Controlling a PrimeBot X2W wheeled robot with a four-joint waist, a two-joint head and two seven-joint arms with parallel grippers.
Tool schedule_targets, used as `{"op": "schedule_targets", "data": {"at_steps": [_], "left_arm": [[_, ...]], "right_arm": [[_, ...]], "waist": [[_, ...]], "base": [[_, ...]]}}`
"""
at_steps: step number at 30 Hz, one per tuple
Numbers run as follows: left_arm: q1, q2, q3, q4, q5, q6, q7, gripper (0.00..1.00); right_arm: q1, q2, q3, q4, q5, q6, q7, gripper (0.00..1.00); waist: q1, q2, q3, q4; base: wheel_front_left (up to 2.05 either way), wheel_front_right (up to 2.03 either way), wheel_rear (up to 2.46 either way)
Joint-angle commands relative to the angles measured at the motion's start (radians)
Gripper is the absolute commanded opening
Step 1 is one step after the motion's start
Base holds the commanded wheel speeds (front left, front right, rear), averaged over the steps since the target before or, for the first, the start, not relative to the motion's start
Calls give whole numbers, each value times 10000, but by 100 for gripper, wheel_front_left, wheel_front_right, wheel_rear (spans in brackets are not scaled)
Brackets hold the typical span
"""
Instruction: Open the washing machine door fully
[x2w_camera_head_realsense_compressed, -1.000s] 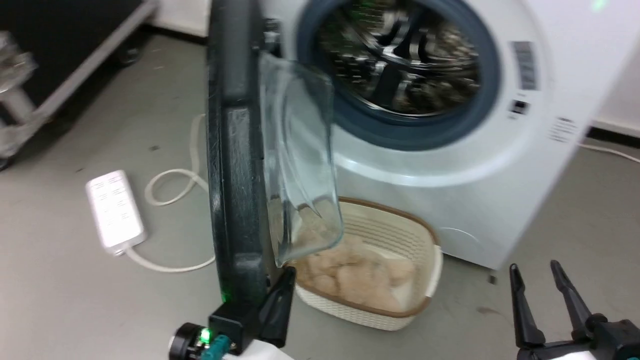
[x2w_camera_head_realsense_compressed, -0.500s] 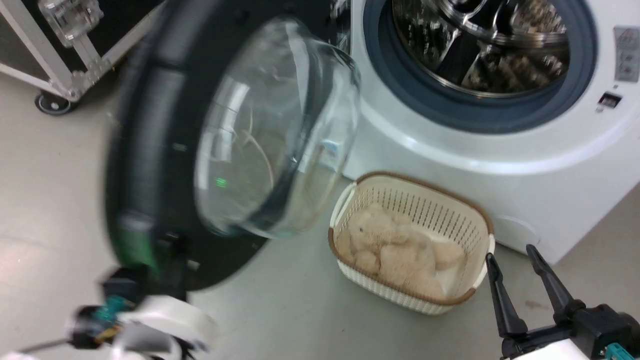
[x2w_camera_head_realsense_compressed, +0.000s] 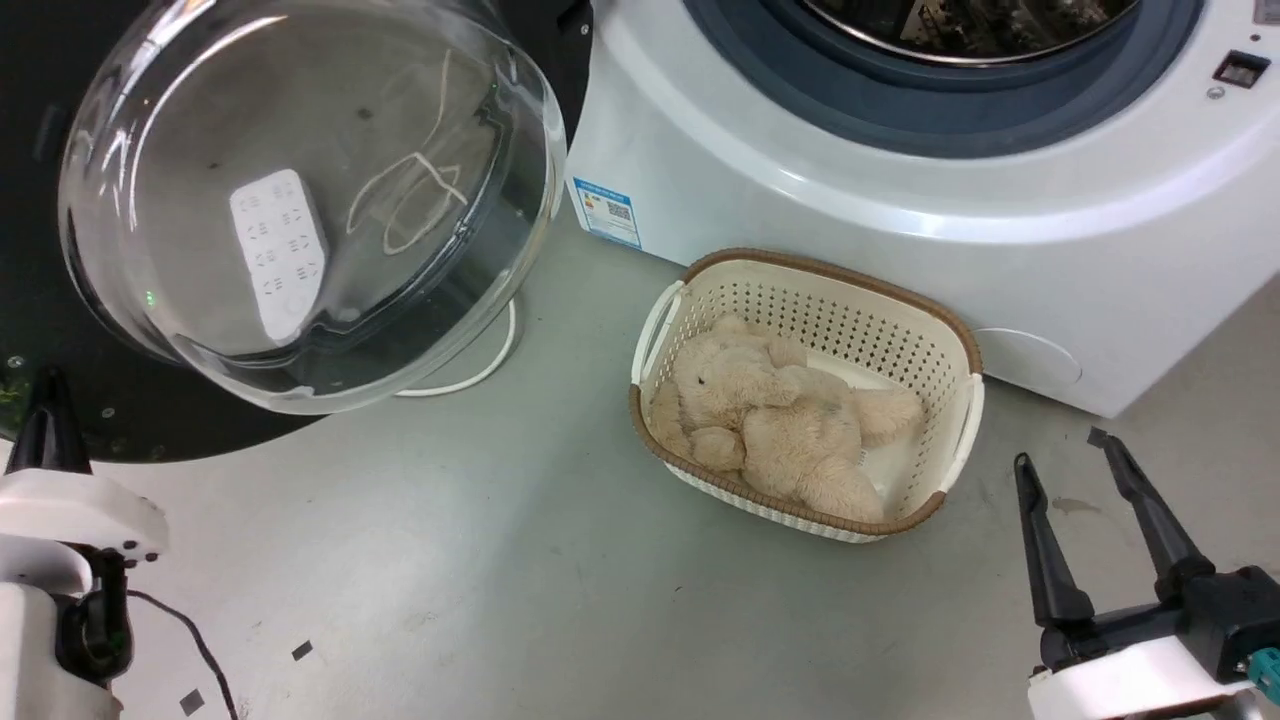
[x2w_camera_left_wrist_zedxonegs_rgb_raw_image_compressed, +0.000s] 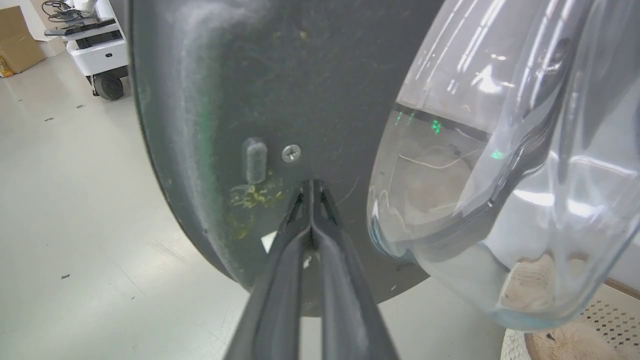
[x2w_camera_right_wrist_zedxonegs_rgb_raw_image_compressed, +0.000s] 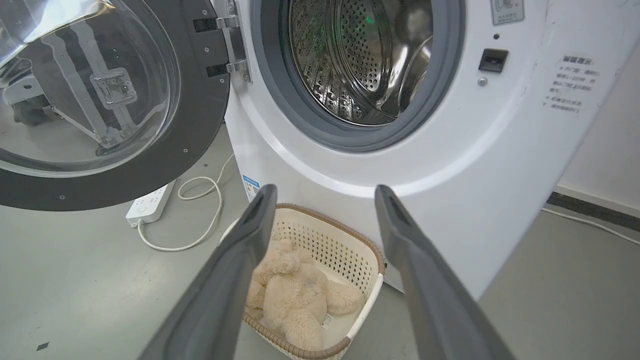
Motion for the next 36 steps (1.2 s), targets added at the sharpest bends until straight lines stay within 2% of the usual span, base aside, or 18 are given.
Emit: {"op": "schedule_targets", "data": {"at_steps": [1,7,10,14,22,30,31,32,33,36], "left_arm": [[-194,64,31,105,61,-63,-194,0],[-55,-308,-119,-322,459,-241,-606,0],[262,-902,100,-1233,297,-466,-637,0],[1113,-1636,177,-2756,613,-617,-642,0],[2871,-2970,-185,-4428,1228,-551,-644,0],[4133,-3457,-896,-4955,2286,-545,-645,0],[4260,-3481,-998,-4980,2489,-511,-645,29],[4366,-3505,-1118,-4993,2676,-486,-645,94],[4459,-3531,-1231,-4988,2838,-455,-645,100],[4670,-3604,-1653,-4860,3192,-442,-645,100]], "right_arm": [[-66,-54,-29,-29,-46,-9,-16,100],[-48,47,-168,116,-32,-9,-190,100],[-10,130,-339,243,2,-9,-286,100],[66,225,-568,367,74,-9,-388,100],[301,305,-515,470,165,-9,-511,100],[788,318,-302,634,543,-9,-583,100],[855,319,-260,652,584,-9,-590,100],[922,319,-242,661,624,-9,-596,100],[973,319,-223,675,667,-9,-602,100],[1084,320,-213,760,774,-9,-616,100]], "waist": [[-1,0,-86,-18],[-1,0,-633,-103],[-1,0,-1046,-252],[-1,0,-1602,-635],[-1,0,-2380,-1697],[-1,0,-2857,-2544],[-1,0,-2900,-2635],[-1,0,-2912,-2692],[-1,0,-2929,-2757],[-1,0,-2966,-2892]], "base": [[0,0,0],[0,0,0],[0,0,0],[0,0,0],[0,0,0],[0,0,0],[0,0,0],[0,0,0],[0,0,0],[0,0,0]]}}
